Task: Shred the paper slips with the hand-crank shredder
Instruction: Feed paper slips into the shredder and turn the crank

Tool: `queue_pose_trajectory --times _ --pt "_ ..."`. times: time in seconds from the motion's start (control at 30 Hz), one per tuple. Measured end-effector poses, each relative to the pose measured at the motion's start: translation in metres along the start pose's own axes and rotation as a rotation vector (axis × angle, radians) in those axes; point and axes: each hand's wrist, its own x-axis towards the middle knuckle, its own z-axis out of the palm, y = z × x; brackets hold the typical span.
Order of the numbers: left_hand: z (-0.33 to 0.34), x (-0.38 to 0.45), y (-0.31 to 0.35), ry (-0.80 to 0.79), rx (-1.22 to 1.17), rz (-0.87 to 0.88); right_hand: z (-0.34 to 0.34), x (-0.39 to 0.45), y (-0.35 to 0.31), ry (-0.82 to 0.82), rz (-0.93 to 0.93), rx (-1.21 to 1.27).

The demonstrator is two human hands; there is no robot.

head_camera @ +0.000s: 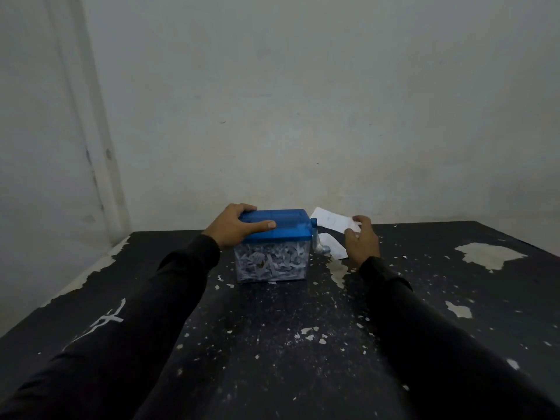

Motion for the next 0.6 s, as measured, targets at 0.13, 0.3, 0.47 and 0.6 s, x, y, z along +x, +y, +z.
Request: queue_pose_trajectory --times 0.13,0.3,0.47,0.6 --pt "0.000 -0.001 0.002 0.011 0.009 0.005 0.003 0.004 -0.003 0.051 -0.060 -0.093" --pt "0.001 -0.001 0.000 0.012 -0.012 -0.002 0.005 0.013 0.006 -0.030 -0.261 -0.569" --pt "0.000 0.000 0.000 0.018 -0.001 0.008 0.010 0.002 0.021 -0.412 -0.214 -0.717" --pt "0.001 -0.001 0.000 0.012 -0.003 0.013 0.010 0.003 0.020 -0.473 -0.061 -0.490"
